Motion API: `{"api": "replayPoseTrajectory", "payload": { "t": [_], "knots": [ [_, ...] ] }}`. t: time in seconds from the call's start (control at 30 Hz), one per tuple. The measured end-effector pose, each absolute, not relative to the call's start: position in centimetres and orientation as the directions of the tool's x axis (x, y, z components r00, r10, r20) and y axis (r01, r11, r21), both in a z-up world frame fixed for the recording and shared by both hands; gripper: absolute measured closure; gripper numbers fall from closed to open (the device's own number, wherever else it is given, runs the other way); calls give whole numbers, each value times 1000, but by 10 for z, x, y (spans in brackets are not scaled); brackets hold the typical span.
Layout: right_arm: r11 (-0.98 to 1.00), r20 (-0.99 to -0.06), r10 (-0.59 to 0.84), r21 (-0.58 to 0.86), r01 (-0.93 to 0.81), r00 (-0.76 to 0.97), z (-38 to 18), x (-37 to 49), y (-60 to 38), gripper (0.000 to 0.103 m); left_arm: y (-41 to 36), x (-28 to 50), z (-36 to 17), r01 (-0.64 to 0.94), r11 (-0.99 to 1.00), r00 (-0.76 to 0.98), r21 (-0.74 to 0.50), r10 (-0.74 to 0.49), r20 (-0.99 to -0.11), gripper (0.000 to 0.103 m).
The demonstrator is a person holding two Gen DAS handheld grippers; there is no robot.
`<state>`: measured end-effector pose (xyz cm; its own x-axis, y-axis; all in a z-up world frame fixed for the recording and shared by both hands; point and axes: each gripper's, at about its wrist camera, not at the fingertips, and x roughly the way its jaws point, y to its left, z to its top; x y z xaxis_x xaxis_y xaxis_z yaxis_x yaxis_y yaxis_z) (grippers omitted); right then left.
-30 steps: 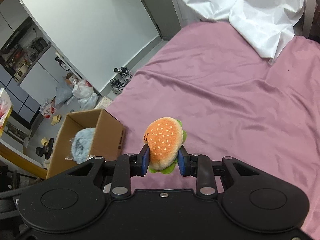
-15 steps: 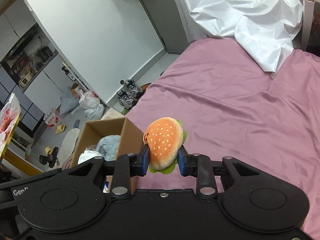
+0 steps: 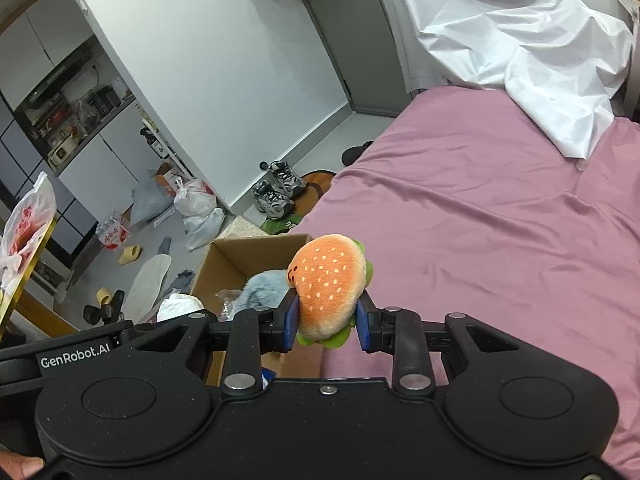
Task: Organize soft objects
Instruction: 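Carry the white packet with the left tool while the right carries the burger plush to the box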
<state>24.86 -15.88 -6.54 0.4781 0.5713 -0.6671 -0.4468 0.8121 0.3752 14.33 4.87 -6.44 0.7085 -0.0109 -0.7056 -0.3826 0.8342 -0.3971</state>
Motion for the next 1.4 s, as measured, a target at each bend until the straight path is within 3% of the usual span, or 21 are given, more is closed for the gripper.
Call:
{"api": "replayPoseTrajectory", "payload": {
  "t": [0.53, 1.07, 1.4],
  "knots": [
    [792, -677, 586, 362, -492, 445, -65, 235, -99, 74, 110, 134, -69, -375, 831, 705, -412, -34, -709, 50],
    [789, -716, 580, 377, -485, 388, -83, 232, -66, 74, 147, 144, -100, -419, 803, 630, -423, -78, -772, 50],
    [772, -734, 593, 401, -493, 332, -93, 229, -53, 73, 162, 139, -101, -471, 780, 619, -413, -42, -784, 36]
  ]
}}
